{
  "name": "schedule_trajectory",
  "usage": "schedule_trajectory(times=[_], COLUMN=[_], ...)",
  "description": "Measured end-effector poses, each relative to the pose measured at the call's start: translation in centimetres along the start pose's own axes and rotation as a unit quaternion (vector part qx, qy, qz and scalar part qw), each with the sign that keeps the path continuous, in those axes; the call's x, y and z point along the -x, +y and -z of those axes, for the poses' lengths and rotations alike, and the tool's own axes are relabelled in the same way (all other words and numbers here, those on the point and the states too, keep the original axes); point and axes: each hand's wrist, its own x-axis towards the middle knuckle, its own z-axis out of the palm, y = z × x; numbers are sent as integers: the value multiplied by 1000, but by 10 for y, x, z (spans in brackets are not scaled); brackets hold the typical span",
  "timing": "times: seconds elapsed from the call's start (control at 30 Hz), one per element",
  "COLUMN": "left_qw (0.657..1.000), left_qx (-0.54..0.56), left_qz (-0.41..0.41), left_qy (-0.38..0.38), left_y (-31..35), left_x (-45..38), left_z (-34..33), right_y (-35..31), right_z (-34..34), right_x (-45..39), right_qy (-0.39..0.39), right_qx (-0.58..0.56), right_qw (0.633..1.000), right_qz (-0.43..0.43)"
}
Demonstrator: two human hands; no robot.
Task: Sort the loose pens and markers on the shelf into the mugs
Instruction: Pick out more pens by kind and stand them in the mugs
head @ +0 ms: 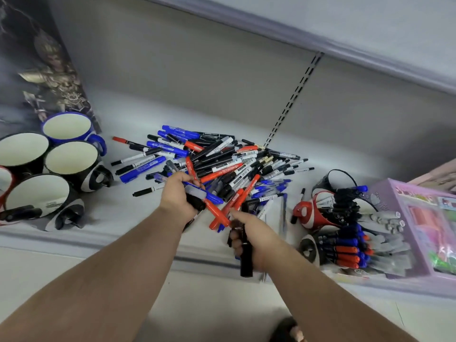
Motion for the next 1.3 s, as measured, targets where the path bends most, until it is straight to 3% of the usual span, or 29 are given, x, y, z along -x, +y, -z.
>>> schedule_trajectory(times=[0.07,0.17,0.33,0.43,0.53,0.63,0.77,0.9,0.97,1.03,1.07,1.1,1.17,1.2,1.3], left_qw=[1000,996,984,967,925,888,870,873,894,915,924,932,945,950,955], left_qx=[3,-74,-162,-247,-369,-435,-460,-450,-420,-390,-373,-355,-319,-302,-280], left_qz=[6,32,69,51,60,74,37,-25,-34,-22,-7,10,46,62,96], left_qy=[-10,-23,-39,-25,-61,-131,-172,-185,-154,-104,-85,-71,-59,-53,-31], left_y=[-8,-25,-28,-15,-17,-32,-47,-50,-47,-39,-33,-26,-17,-15,-19], left_x=[2,5,12,11,21,35,42,42,42,37,33,30,26,24,23], left_z=[-6,-11,-8,-3,-5,-12,-15,-9,-9,-6,-3,2,12,17,27], right_y=[6,8,4,-4,-17,-22,-23,-26,-30,-32,-30,-26,-9,2,27], right_z=[-16,-31,-15,9,13,-2,-14,-4,7,25,37,51,73,80,88], right_x=[-2,-4,3,10,16,9,0,10,11,8,5,-1,-13,-20,-31], right_qy=[-39,-22,17,52,36,-11,-15,-95,-115,-16,59,109,92,70,37], right_qx=[-67,-115,-42,-81,-178,-188,-202,-184,-103,126,265,403,626,675,683], right_qw=[997,992,997,993,980,980,977,973,979,980,948,890,756,721,718], right_qz=[12,53,67,67,77,70,69,106,132,153,168,182,170,143,125])
